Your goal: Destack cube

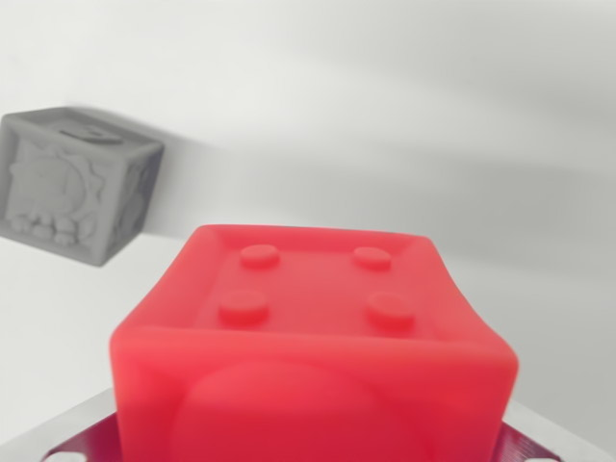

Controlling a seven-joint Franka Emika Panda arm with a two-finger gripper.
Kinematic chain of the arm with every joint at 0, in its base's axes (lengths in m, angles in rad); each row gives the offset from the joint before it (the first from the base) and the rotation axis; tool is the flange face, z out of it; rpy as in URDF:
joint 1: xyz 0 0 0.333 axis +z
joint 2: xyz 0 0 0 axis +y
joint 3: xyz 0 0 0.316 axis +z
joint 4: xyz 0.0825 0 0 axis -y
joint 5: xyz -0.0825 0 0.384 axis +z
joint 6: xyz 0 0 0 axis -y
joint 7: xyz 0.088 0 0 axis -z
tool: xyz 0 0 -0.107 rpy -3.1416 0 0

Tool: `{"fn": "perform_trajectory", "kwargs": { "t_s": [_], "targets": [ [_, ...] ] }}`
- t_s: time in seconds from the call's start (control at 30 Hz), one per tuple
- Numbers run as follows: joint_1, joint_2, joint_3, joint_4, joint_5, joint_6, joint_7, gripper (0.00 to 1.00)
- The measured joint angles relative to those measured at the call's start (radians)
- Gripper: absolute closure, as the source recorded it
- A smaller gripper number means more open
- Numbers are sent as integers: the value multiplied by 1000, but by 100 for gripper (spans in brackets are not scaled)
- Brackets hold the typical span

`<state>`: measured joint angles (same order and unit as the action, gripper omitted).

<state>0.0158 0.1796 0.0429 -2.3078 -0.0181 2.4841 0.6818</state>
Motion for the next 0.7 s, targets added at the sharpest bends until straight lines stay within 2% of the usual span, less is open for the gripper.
{"fn": "perform_trajectory", "kwargs": {
  "t_s": [0.7],
  "targets": [
    [-70, 10, -7, 1, 1, 8, -188, 100]
  ]
}}
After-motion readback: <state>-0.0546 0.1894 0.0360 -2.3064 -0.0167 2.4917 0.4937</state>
